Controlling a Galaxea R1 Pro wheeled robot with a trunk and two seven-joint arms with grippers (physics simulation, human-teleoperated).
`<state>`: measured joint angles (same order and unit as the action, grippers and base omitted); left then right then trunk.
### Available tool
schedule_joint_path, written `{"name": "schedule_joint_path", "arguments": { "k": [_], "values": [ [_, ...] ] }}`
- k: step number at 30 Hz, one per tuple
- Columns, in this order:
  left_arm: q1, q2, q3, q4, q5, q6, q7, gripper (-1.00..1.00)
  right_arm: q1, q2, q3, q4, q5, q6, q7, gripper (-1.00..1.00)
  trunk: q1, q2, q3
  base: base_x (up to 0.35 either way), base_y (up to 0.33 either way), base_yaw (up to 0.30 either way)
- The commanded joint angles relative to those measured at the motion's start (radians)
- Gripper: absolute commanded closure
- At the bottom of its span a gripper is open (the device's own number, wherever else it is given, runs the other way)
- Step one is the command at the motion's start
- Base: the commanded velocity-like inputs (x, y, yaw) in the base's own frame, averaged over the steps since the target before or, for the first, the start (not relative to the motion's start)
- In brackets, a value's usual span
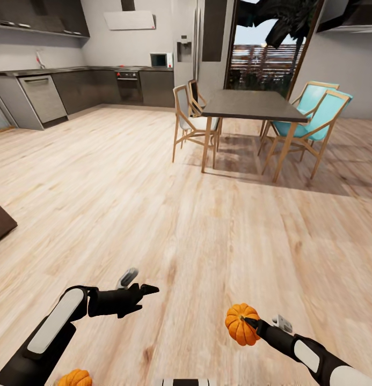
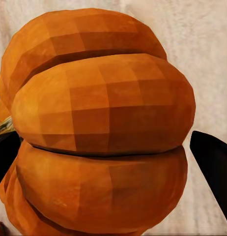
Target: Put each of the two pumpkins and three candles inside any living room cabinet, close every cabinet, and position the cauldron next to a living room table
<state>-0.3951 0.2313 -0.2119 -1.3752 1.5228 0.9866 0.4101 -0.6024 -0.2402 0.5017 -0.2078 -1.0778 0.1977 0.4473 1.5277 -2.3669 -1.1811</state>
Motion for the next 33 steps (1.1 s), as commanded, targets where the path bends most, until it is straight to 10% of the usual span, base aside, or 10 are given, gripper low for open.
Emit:
{"name": "schedule_joint_path", "arguments": {
  "k": [1, 33],
  "values": [
    [-0.001, 0.001, -0.001, -0.001, 0.011, -0.001, 0.010, -1.00, 0.000, -0.001, 0.003, -0.001, -0.010, 0.005, 0.002, 1.00, 0.000, 0.000, -0.002, -0.104, 0.000, 0.071],
    [-0.001, 0.002, 0.002, -0.001, 0.013, 0.000, 0.007, -1.00, 0.000, -0.001, 0.005, -0.002, -0.010, 0.002, 0.005, 1.00, -0.004, 0.007, -0.050, -0.055, -0.016, 0.135]
  ]
}}
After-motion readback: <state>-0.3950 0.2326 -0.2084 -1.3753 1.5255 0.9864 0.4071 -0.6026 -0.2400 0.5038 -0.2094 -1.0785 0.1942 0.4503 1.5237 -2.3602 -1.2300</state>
